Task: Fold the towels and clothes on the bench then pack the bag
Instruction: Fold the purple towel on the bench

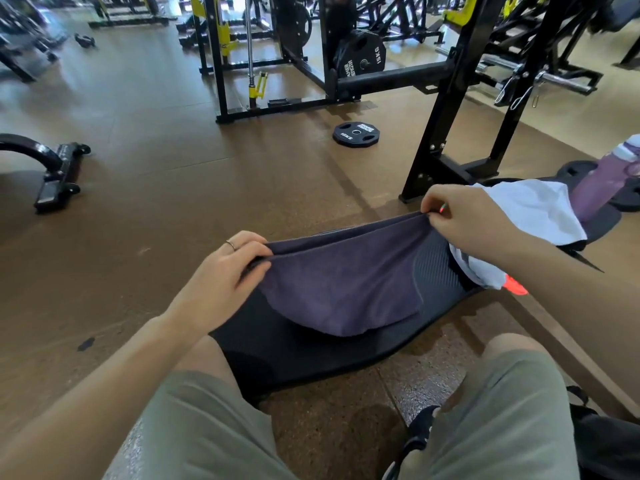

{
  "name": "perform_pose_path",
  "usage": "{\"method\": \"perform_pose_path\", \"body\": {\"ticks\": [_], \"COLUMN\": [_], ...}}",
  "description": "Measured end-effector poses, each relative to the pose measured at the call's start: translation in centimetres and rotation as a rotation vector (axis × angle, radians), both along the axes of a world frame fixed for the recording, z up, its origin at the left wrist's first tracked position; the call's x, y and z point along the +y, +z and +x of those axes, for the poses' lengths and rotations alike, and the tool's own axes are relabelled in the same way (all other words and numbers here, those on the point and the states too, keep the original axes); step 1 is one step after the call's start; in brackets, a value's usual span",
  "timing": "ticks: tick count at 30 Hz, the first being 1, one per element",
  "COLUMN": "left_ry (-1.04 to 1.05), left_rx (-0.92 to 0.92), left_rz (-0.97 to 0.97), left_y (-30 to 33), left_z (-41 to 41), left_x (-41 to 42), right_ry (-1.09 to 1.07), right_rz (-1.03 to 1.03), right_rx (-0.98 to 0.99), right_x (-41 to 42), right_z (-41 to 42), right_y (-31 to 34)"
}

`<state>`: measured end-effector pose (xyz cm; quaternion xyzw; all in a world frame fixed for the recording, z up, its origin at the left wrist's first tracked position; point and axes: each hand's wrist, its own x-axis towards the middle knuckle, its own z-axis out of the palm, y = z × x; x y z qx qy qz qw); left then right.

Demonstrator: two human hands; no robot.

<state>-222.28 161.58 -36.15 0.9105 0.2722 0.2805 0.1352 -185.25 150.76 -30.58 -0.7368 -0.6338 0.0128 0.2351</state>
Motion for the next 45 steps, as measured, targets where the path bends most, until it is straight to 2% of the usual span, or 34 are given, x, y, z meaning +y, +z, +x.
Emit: {"method": "perform_pose_path", "body": {"ticks": [7,11,16,22,27,32,35,42,45], "left_ry": [0.139,0.199,0.240,0.218,0.083,0.048,0.088,0.193,0.231], "left_rx": [0.010,-0.044,-0.042,-0.044,0.082,0.163,0.130,-0.058,-0.089], "left_rz": [0.030,0.015,-0.009,-0.059,-0.067,-0.048,-0.141,-0.517,-0.574], "left_y": [2.1,3.1,4.3,4.5,4.0,4.3,4.5,4.8,4.6], "left_z": [-0.7,-0.6,-1.1,-1.8,-1.9,-1.5,-1.1,-0.3,-0.2], "left_x": [0.4,0.6,1.3,2.0,2.8,3.7,4.3,5.4,5.7], "right_ry": [-0.088,-0.074,-0.060,-0.064,-0.079,-0.025,-0.015,0.002,0.010], "right_rz": [-0.022,0.006,-0.034,-0.072,-0.090,-0.121,-0.109,-0.146,-0.163], "right_rx": [0.260,0.378,0.340,0.396,0.433,0.419,0.424,0.495,0.502], "right_x": [-0.6,-0.7,-1.1,-1.5,-0.6,0.9,1.5,2.1,2.3], "right_z": [-0.9,-1.4,-1.7,-2.2,-1.3,-0.2,0.3,1.3,1.4], "right_y": [0.3,0.7,1.0,0.8,-0.6,-1.0,-0.8,-0.8,-0.8]}}
